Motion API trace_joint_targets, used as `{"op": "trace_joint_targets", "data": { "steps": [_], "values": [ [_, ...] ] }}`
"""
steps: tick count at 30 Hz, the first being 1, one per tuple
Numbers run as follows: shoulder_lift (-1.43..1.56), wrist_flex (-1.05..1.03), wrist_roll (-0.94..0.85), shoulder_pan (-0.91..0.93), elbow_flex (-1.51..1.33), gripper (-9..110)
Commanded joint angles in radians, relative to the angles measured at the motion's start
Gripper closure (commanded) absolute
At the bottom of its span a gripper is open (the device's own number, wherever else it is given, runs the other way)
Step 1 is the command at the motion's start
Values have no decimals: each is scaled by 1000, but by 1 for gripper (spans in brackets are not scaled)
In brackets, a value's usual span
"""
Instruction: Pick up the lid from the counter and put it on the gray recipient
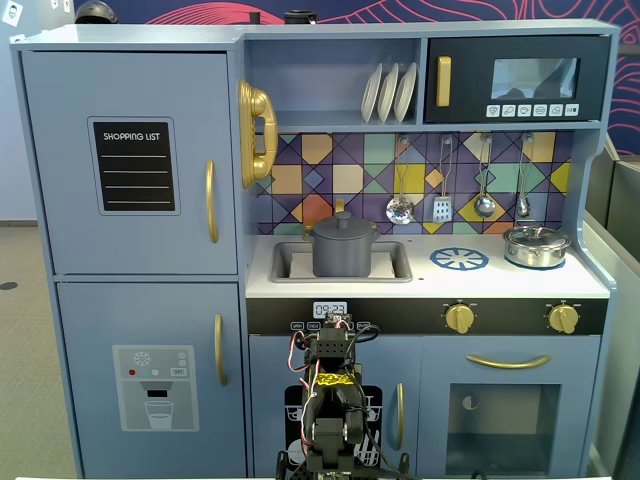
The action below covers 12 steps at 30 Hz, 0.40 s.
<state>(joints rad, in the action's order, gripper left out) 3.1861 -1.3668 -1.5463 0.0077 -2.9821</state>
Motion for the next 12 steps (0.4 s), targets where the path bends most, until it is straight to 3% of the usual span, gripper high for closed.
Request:
{"op": "trace_joint_targets", "data": {
  "steps": [1,12],
  "values": [
    [-8,-164,35,17,-18,97],
    [-8,-164,35,17,-18,94]
  ]
}}
